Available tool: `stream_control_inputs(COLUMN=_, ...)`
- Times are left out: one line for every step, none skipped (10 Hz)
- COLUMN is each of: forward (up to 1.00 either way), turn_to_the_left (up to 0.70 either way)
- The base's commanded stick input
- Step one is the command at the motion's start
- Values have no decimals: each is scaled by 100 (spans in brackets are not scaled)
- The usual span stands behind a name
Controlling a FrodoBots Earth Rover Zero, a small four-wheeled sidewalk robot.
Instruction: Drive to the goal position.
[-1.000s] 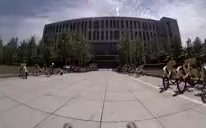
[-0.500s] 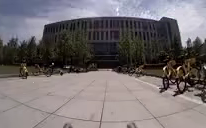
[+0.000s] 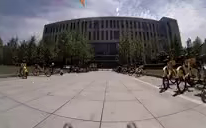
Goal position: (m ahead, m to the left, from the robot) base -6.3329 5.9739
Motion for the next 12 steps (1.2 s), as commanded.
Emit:
stream_control_inputs(forward=0, turn_to_the_left=45)
stream_control_inputs(forward=0, turn_to_the_left=45)
stream_control_inputs(forward=0, turn_to_the_left=45)
stream_control_inputs(forward=0, turn_to_the_left=45)
stream_control_inputs(forward=0, turn_to_the_left=45)
stream_control_inputs(forward=0, turn_to_the_left=45)
stream_control_inputs(forward=0, turn_to_the_left=45)
stream_control_inputs(forward=0, turn_to_the_left=45)
stream_control_inputs(forward=0, turn_to_the_left=45)
stream_control_inputs(forward=0, turn_to_the_left=45)
stream_control_inputs(forward=0, turn_to_the_left=45)
stream_control_inputs(forward=0, turn_to_the_left=45)
